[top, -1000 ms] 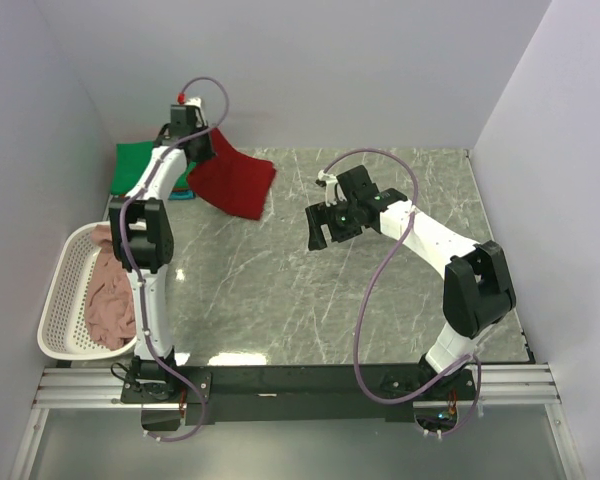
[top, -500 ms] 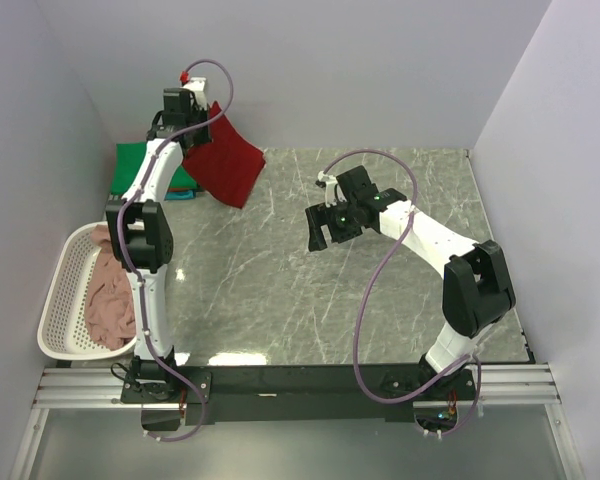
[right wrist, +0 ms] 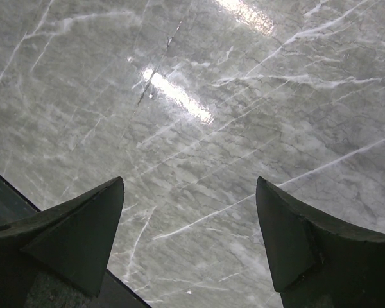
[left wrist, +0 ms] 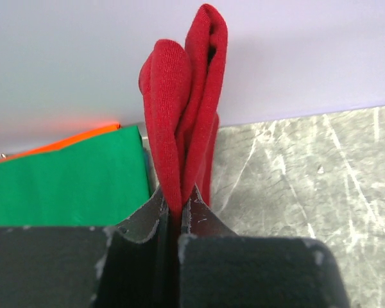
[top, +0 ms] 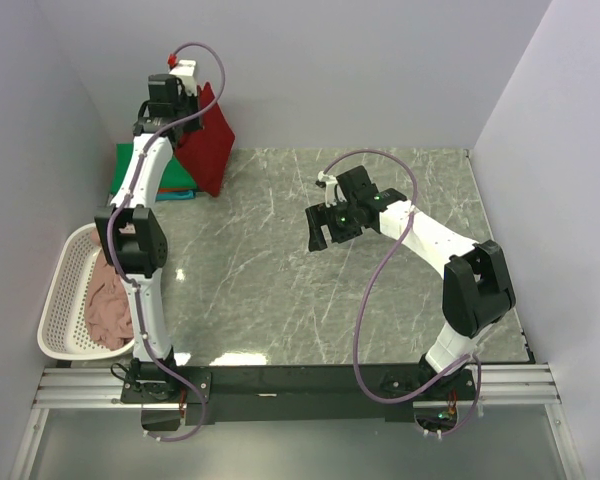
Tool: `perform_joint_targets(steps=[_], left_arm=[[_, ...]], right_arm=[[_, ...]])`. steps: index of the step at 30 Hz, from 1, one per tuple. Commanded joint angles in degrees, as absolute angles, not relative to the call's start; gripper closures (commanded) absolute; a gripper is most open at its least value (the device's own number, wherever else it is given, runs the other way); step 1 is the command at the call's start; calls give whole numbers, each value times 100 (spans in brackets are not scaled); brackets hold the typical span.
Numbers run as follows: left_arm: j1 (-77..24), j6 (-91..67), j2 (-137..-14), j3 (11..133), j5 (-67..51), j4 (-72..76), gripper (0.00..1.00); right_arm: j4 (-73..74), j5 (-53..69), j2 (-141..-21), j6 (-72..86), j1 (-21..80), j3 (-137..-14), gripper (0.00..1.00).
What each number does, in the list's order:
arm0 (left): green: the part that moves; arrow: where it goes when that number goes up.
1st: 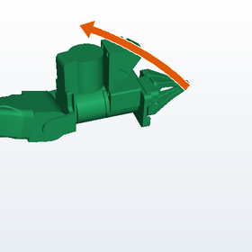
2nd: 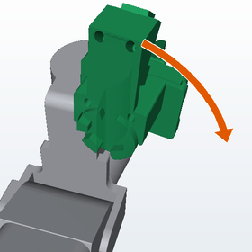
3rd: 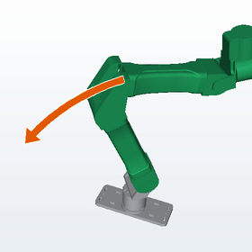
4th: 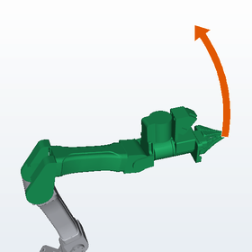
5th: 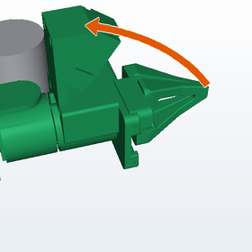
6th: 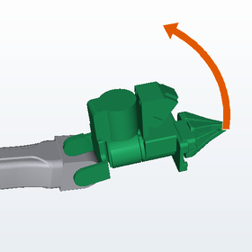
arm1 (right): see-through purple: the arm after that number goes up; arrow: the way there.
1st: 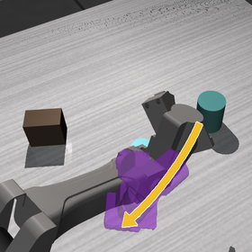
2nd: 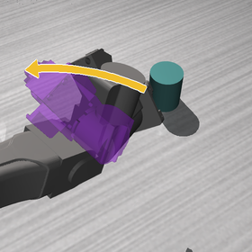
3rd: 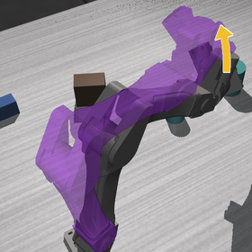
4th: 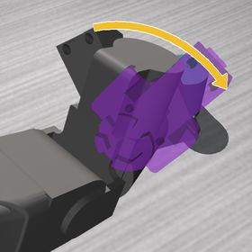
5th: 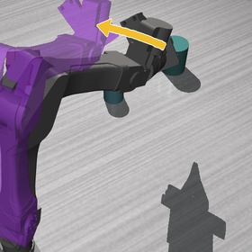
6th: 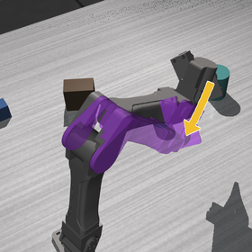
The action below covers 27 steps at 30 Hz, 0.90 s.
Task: Fold and stack the t-shirts
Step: Neatly place the folded tshirt to the corner
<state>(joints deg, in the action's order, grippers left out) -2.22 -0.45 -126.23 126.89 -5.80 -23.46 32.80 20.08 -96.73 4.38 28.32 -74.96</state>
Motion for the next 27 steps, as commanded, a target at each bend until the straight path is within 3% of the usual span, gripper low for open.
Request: perform_joint_targets(steps=[1, 27], left_arm=[[-211, 79, -11971, 12920, -817, -1960, 100], [-18, -193, -11698, 12832, -914, -2100, 100]], right_arm=[[3252, 2048, -9536, 369, 2795, -7488, 11], [3313, 2118, -9668, 422, 2812, -7602, 12]])
